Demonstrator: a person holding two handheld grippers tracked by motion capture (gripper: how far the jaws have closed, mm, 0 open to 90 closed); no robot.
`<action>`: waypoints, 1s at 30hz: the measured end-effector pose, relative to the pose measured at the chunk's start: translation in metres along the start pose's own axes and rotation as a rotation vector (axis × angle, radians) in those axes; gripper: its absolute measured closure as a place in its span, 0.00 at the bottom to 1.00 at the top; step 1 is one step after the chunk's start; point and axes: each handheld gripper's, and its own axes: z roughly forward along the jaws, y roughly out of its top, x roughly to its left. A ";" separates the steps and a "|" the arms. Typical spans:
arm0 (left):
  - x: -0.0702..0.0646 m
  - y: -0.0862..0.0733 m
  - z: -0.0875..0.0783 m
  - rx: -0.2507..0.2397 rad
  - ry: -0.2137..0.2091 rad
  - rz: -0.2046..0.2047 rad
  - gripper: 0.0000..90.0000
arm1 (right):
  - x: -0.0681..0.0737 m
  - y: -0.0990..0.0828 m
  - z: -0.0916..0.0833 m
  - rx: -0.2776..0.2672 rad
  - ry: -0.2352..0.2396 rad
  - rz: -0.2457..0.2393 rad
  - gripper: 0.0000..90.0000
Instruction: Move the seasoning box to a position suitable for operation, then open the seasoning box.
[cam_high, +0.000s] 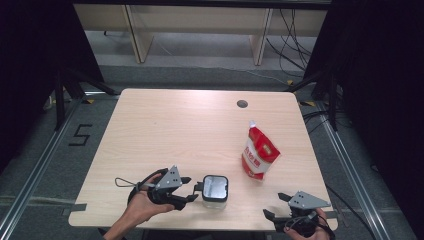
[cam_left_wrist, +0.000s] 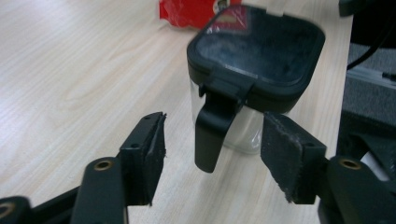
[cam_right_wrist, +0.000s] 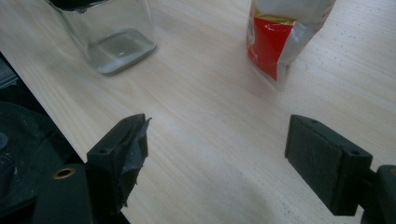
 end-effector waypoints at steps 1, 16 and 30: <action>-0.001 0.001 -0.002 -0.012 0.003 -0.022 0.44 | 0.000 0.000 0.000 0.000 0.000 0.000 0.25; -0.004 0.017 -0.012 -0.103 0.000 -0.018 0.60 | -0.004 0.002 0.005 0.011 0.034 -0.046 0.24; -0.010 0.024 -0.006 -0.142 0.004 0.032 0.96 | 0.001 0.006 0.004 -0.060 0.027 -0.085 0.33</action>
